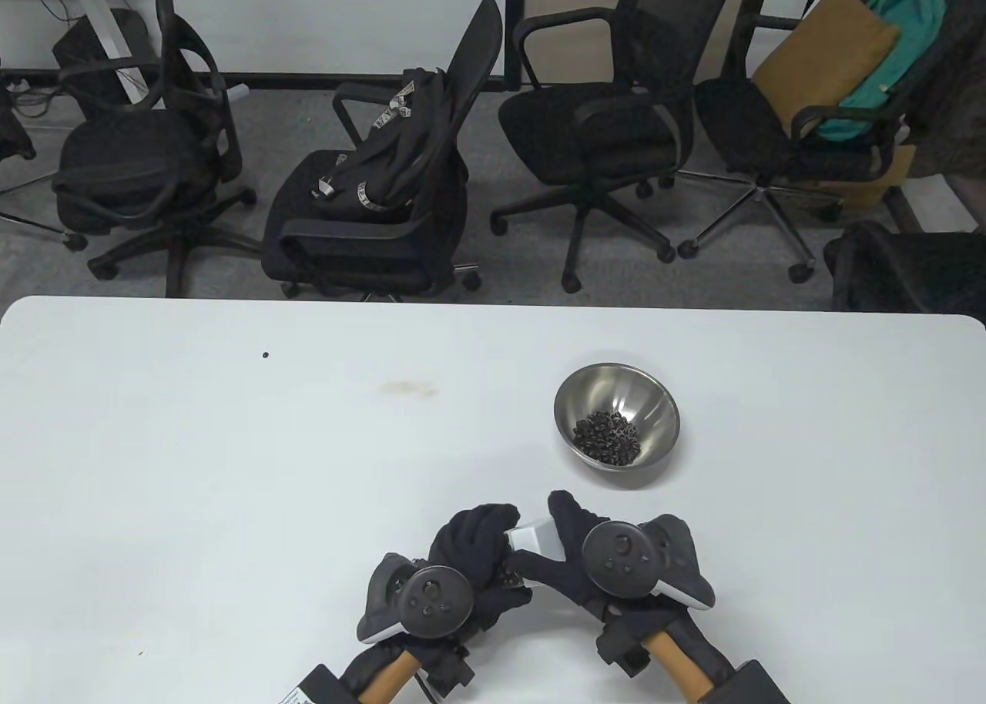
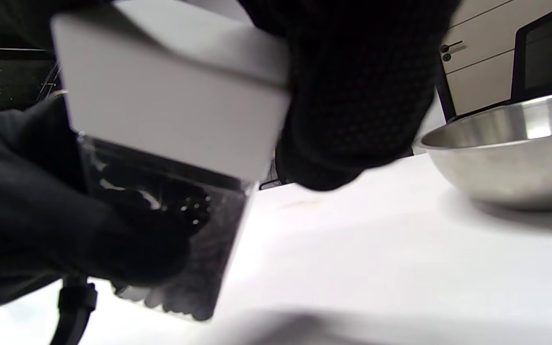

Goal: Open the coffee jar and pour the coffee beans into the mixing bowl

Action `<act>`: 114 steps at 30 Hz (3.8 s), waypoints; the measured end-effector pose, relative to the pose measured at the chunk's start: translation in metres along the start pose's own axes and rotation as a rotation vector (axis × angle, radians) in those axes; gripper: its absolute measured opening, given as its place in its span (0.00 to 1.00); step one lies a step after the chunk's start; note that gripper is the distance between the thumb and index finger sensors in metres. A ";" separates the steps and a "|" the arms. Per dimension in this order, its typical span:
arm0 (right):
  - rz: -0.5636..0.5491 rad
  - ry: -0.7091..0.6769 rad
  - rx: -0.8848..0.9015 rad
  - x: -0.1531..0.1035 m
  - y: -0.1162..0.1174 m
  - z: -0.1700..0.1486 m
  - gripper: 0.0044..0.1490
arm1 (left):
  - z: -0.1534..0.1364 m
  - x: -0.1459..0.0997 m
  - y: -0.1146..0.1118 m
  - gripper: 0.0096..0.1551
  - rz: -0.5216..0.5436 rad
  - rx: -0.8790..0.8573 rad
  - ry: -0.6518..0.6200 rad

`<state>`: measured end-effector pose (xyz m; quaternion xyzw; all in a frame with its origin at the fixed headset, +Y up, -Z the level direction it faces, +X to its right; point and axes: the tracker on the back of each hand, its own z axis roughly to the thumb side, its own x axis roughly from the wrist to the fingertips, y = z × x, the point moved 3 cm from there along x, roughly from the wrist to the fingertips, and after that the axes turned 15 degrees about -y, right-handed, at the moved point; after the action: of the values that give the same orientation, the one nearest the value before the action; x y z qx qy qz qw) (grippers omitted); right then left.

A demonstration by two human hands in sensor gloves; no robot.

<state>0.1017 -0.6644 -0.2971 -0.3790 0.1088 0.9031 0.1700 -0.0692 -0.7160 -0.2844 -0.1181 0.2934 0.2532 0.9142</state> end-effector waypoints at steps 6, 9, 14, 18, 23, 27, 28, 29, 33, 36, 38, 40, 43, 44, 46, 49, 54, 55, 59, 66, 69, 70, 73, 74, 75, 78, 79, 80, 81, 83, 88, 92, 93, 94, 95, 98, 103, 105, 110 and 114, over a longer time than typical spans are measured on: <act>0.101 -0.241 0.007 -0.003 -0.014 0.015 0.69 | -0.003 0.000 -0.001 0.57 -0.014 -0.035 -0.019; 0.175 -0.283 -0.125 -0.002 -0.013 0.023 0.67 | -0.003 0.001 -0.002 0.58 -0.020 -0.052 -0.035; 0.161 -0.293 -0.189 -0.001 -0.008 0.028 0.59 | -0.003 0.000 -0.002 0.58 -0.020 -0.058 -0.048; 0.145 -0.290 -0.178 -0.001 -0.009 0.026 0.59 | -0.002 0.001 -0.003 0.58 -0.024 -0.056 -0.053; 0.142 -0.282 -0.161 -0.001 -0.009 0.023 0.59 | -0.001 0.001 -0.004 0.57 -0.026 -0.046 -0.060; 0.134 -0.269 -0.151 -0.001 -0.010 0.021 0.59 | 0.000 0.000 -0.004 0.57 -0.023 -0.037 -0.061; 0.128 -0.264 -0.141 -0.001 -0.010 0.020 0.59 | 0.000 0.000 -0.004 0.57 -0.020 -0.034 -0.061; 0.125 -0.256 -0.136 -0.001 -0.010 0.019 0.59 | 0.000 0.001 -0.004 0.58 -0.022 -0.031 -0.061; 0.090 -0.196 -0.106 -0.001 -0.009 0.013 0.59 | 0.001 0.001 -0.004 0.58 -0.016 -0.015 -0.061; 0.058 -0.141 -0.065 -0.001 -0.008 0.009 0.59 | 0.002 0.000 -0.004 0.57 -0.010 0.001 -0.061; 0.034 -0.108 -0.046 -0.002 -0.008 0.006 0.59 | 0.003 0.000 -0.004 0.58 -0.007 0.008 -0.058; 0.019 -0.069 -0.020 -0.003 -0.007 0.003 0.59 | 0.004 0.000 -0.004 0.57 0.000 0.026 -0.058; -0.007 -0.001 0.032 -0.005 -0.005 -0.003 0.59 | 0.006 0.000 -0.004 0.57 0.005 0.048 -0.056; -0.013 0.021 0.061 -0.005 -0.004 -0.005 0.59 | 0.007 0.000 -0.004 0.58 0.004 0.055 -0.054; -0.016 0.045 0.091 -0.006 -0.002 -0.007 0.59 | 0.008 0.000 -0.004 0.57 0.008 0.066 -0.052; -0.023 0.065 0.109 -0.006 -0.001 -0.009 0.59 | 0.008 0.000 -0.004 0.58 0.007 0.074 -0.048; -0.018 0.059 0.126 -0.007 0.000 -0.011 0.61 | 0.007 0.001 -0.004 0.57 0.001 0.064 -0.040; -0.001 0.040 0.146 -0.007 -0.001 -0.010 0.64 | 0.007 0.001 -0.004 0.58 0.001 0.050 -0.039; 0.071 -0.178 0.092 -0.006 -0.010 0.004 0.68 | 0.005 0.002 -0.003 0.58 -0.007 0.025 -0.043; 0.179 -0.310 -0.193 -0.004 -0.001 0.026 0.65 | 0.004 0.002 -0.004 0.58 -0.013 -0.024 -0.071; 0.168 -0.316 -0.195 -0.003 0.001 0.027 0.62 | 0.004 0.002 -0.004 0.57 -0.016 -0.017 -0.074; 0.172 -0.314 -0.192 -0.003 0.002 0.026 0.62 | 0.003 0.002 -0.004 0.57 -0.018 -0.018 -0.075; 0.165 -0.314 -0.186 -0.003 0.001 0.026 0.62 | 0.004 0.002 -0.004 0.57 -0.016 -0.016 -0.076; 0.164 -0.311 -0.185 -0.003 0.001 0.025 0.61 | 0.004 0.002 -0.004 0.57 -0.016 -0.014 -0.077; 0.163 -0.310 -0.181 -0.003 0.001 0.025 0.61 | 0.004 0.002 -0.004 0.58 -0.015 -0.012 -0.077; 0.151 -0.293 -0.167 -0.003 0.000 0.023 0.62 | 0.005 0.002 -0.004 0.58 -0.008 -0.004 -0.078; 0.145 -0.281 -0.158 -0.003 0.000 0.022 0.62 | 0.005 0.002 -0.004 0.57 -0.007 0.003 -0.079; 0.138 -0.269 -0.151 -0.003 -0.001 0.021 0.62 | 0.006 0.001 -0.004 0.57 -0.002 0.011 -0.079; 0.123 -0.243 -0.141 -0.003 -0.001 0.019 0.62 | 0.006 0.001 -0.004 0.58 0.001 0.017 -0.079; 0.095 -0.207 -0.106 -0.003 -0.003 0.015 0.62 | 0.007 0.001 -0.003 0.58 0.008 0.026 -0.080; 0.000 -0.063 0.025 -0.005 -0.006 0.003 0.61 | 0.010 0.001 -0.002 0.58 0.035 0.058 -0.081; -0.048 0.046 0.124 -0.008 -0.005 -0.005 0.60 | 0.016 0.001 -0.001 0.58 0.053 0.134 -0.081; -0.055 0.055 0.137 -0.009 -0.005 -0.006 0.60 | 0.016 0.001 -0.001 0.58 0.055 0.136 -0.080; -0.061 0.062 0.147 -0.009 -0.004 -0.008 0.60 | 0.016 0.001 -0.001 0.58 0.054 0.131 -0.076; -0.061 0.075 0.155 -0.009 -0.004 -0.009 0.60 | 0.016 0.001 -0.001 0.58 0.054 0.128 -0.074; -0.066 0.079 0.156 -0.009 -0.004 -0.009 0.60 | 0.015 0.001 -0.001 0.58 0.048 0.123 -0.067; -0.061 0.039 0.161 -0.012 -0.012 -0.010 0.68 | 0.011 0.000 -0.001 0.58 0.042 0.096 -0.055; 0.000 -0.121 0.142 -0.010 -0.016 -0.004 0.69 | 0.009 0.001 -0.001 0.58 0.039 0.069 -0.056; 0.106 -0.330 -0.099 -0.011 -0.016 0.021 0.69 | 0.006 0.001 -0.001 0.58 0.034 0.023 -0.073; 0.149 -0.348 -0.233 -0.010 -0.009 0.033 0.66 | 0.008 0.002 -0.002 0.58 0.023 0.012 -0.099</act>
<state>0.0907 -0.6477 -0.2681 -0.2253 0.0007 0.9715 0.0740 -0.0633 -0.7146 -0.2791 -0.0966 0.2507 0.2675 0.9253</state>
